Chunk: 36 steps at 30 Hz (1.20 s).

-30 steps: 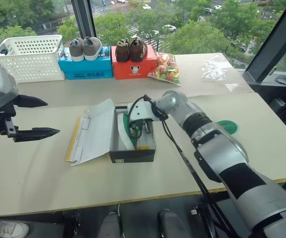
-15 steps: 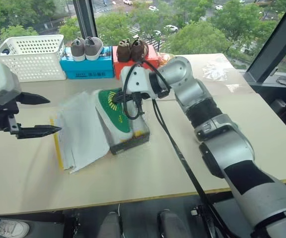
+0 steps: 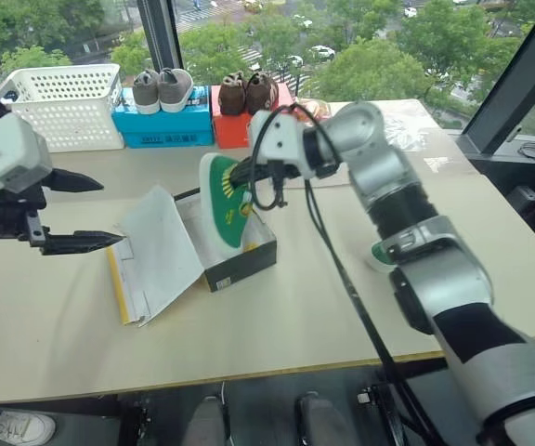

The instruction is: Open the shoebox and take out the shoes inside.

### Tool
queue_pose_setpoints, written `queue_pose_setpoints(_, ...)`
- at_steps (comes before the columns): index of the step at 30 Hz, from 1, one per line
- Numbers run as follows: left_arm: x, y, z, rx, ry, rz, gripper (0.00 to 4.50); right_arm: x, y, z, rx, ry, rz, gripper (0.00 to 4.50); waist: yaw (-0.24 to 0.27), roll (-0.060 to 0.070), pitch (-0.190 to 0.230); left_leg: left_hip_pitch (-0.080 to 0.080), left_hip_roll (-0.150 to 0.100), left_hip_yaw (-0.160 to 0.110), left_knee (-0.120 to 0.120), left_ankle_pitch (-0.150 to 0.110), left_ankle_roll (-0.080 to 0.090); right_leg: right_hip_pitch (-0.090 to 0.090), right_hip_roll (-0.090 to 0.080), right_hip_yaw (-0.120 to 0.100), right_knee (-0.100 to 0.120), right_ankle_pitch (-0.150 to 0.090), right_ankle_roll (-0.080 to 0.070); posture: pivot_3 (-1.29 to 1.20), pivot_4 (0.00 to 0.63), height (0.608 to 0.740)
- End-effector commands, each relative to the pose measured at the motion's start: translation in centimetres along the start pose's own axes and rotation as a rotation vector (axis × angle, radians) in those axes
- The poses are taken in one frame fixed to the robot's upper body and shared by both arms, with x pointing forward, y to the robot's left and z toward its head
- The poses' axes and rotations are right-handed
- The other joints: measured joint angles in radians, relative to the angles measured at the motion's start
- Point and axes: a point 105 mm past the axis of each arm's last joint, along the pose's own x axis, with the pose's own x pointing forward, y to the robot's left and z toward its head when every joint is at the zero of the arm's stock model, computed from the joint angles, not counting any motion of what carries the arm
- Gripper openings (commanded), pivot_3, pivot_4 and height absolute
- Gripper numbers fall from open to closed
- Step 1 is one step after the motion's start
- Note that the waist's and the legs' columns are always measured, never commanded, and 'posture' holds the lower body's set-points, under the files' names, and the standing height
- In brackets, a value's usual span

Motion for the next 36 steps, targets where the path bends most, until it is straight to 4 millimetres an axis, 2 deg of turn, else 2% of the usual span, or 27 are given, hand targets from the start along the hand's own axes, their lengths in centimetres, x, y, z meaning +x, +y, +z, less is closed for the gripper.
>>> queue_pose_setpoints(1, -0.1, 0.3, 0.8, 0.043, -0.022, 0.010, 4.50, -5.3, -4.6, 3.1, -0.032, -0.049, -0.177, 0.01, 0.005, 0.000, 0.000, 0.000, 0.000, 0.000, 0.000, 0.000, 0.000, 0.000, 0.000, 0.000, 0.000, 0.000, 0.000, 0.00, 0.150, 0.740)
queue_pose_setpoints(4, 0.4, 0.4, 0.9, 0.047, -0.032, 0.001, 4.50, -7.7, -4.6, 1.1, 0.025, 0.039, -0.185, 0.01, 0.009, 0.000, 0.000, 0.000, 0.000, 0.000, 0.000, 0.000, 0.000, 0.000, 0.000, 0.000, -0.001, 0.000, 0.000, 0.00, 0.150, 0.740)
queue_pose_setpoints(8, 1.0, 0.5, 1.0, 0.051, -0.048, -0.018, 4.50, -9.5, -2.0, -3.2, 0.109, 0.194, -0.120, 0.01, 0.013, -0.001, 0.000, 0.001, 0.000, 0.000, 0.001, 0.000, 0.000, 0.001, 0.000, 0.000, 0.000, 0.000, 0.000, 0.00, 0.150, 0.740)
queue_pose_setpoints(12, 1.4, 0.6, 0.9, 0.052, -0.049, -0.027, 4.50, -10.2, -0.1, -5.7, 0.202, 0.262, -0.095, 0.01, 0.009, 0.000, 0.000, 0.001, 0.000, 0.001, 0.001, 0.000, 0.000, 0.000, 0.000, 0.001, 0.000, 0.000, 0.000, 0.00, 0.150, 0.740)
queue_pose_setpoints(15, 1.6, 0.7, 1.0, 0.055, -0.053, -0.033, 4.50, -11.0, 1.8, -8.5, 0.240, 0.374, -0.064, 0.01, 0.006, 0.000, 0.000, 0.000, 0.000, 0.001, 0.001, 0.000, 0.000, -0.001, 0.000, 0.001, 0.000, 0.000, 0.000, 0.00, 0.150, 0.740)
queue_pose_setpoints(19, 1.6, 0.8, 1.0, 0.057, -0.051, -0.035, 4.50, -12.2, 3.5, -10.7, 0.302, 0.471, -0.030, 0.01, 0.006, 0.000, 0.000, -0.001, -0.001, 0.001, 0.001, 0.000, 0.000, -0.001, 0.000, 0.001, 0.000, 0.000, 0.000, 0.00, 0.150, 0.740)
queue_pose_setpoints(22, 1.6, 0.8, 1.0, 0.057, -0.052, -0.036, 4.50, -12.2, 6.0, -14.2, 0.323, 0.594, 0.021, 0.01, 0.003, 0.000, 0.000, 0.000, -0.001, 0.001, 0.001, 0.000, 0.000, 0.000, 0.000, 0.001, 0.000, 0.000, 0.000, 0.00, 0.150, 0.740)
queue_pose_setpoints(25, 1.8, 0.6, 0.9, 0.050, -0.055, -0.042, 4.50, -11.1, 8.6, -17.5, 0.354, 0.667, 0.037, 0.01, 0.002, -0.001, 0.000, 0.001, -0.001, 0.001, 0.002, 0.000, 0.000, 0.001, 0.000, 0.001, 0.000, 0.000, 0.001, 0.00, 0.150, 0.740)
queue_pose_setpoints(28, 1.8, 0.6, 0.8, 0.046, -0.050, -0.042, 4.50, -9.9, 8.9, -19.0, 0.350, 0.699, -0.033, 0.01, -0.004, -0.001, 0.000, 0.001, -0.001, 0.001, 0.002, 0.000, 0.000, 0.001, 0.000, 0.001, 0.000, 0.000, 0.000, 0.00, 0.150, 0.740)
queue_pose_setpoints(29, 1.7, 0.6, 0.8, 0.045, -0.047, -0.040, 4.50, -9.4, 8.0, -19.0, 0.358, 0.679, -0.112, 0.01, -0.009, -0.001, 0.000, 0.001, -0.001, 0.001, 0.001, 0.000, 0.000, 0.001, 0.000, 0.001, 0.000, 0.000, 0.000, 0.00, 0.150, 0.740)
queue_pose_setpoints(30, 1.6, 0.6, 0.8, 0.045, -0.046, -0.038, 4.50, -9.0, 7.4, -19.0, 0.366, 0.663, -0.167, 0.61, -0.013, -0.001, 0.000, 0.001, -0.001, 0.001, 0.001, 0.000, 0.000, 0.001, 0.000, 0.002, 0.000, 0.000, 0.000, 0.00, 0.150, 0.740)
queue_pose_setpoints(33, 1.4, 0.5, 0.7, 0.037, -0.041, -0.035, 4.50, -8.7, 5.5, -18.0, 0.354, 0.609, -0.255, 1.46, -0.028, -0.001, 0.000, 0.001, -0.001, 0.001, 0.001, 0.000, 0.000, 0.001, 0.000, 0.002, 0.000, 0.000, 0.000, 0.00, 0.150, 0.740)
queue_pose_setpoints(36, 1.3, 0.2, 0.5, 0.024, -0.035, -0.034, 4.50, -9.0, 3.9, -17.2, 0.323, 0.581, -0.307, 2.51, -0.029, 0.000, 0.000, 0.001, -0.001, 0.001, 0.001, 0.000, 0.000, 0.001, 0.000, 0.002, 0.000, 0.000, 0.000, 0.00, 0.150, 0.740)
